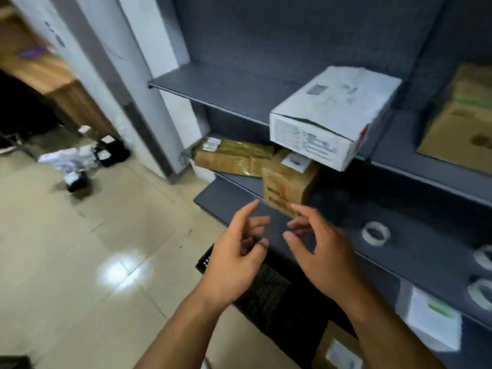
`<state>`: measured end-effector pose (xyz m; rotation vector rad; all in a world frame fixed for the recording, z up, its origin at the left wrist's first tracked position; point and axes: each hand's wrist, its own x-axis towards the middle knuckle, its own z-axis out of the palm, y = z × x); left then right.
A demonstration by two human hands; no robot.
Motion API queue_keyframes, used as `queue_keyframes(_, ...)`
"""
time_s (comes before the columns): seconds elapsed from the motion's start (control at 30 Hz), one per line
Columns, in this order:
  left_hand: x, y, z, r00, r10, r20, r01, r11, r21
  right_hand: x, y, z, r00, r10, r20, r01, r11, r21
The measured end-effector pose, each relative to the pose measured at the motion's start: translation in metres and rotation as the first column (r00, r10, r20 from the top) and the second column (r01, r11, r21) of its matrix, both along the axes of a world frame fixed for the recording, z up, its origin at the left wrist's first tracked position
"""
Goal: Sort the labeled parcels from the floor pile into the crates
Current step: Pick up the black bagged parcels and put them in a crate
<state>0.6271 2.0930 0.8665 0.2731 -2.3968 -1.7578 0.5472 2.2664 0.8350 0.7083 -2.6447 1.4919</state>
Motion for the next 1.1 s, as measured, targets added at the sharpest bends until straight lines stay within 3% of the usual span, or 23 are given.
queue_keyframes(0.27, 0.078, -0.188, 0.035, 0.952, 0.302, -0.060, -0.304, 0.952, -0.026, 0.033, -0.219, 0.031, 0.943, 0.334, 0.019, -0.334, 0.940, 0.074)
queue_keyframes(0.6, 0.178, -0.432, 0.037, 0.854, 0.520, -0.029, -0.521, 0.851, -0.072, 0.080, -0.477, 0.066, 0.860, 0.510, -0.013, -0.505, 0.856, 0.114)
queue_keyframes(0.83, 0.160, -0.532, 0.035, 0.826, 0.563, -0.023, -0.563, 0.826, 0.027, 0.046, -0.601, 0.067, 0.833, 0.553, 0.022, -0.552, 0.827, 0.106)
queue_keyframes(1.1, 0.092, -0.656, 0.038, 0.779, 0.627, 0.020, -0.627, 0.779, -0.014, -0.055, -0.727, 0.046, 0.789, 0.612, 0.051, -0.613, 0.782, 0.111)
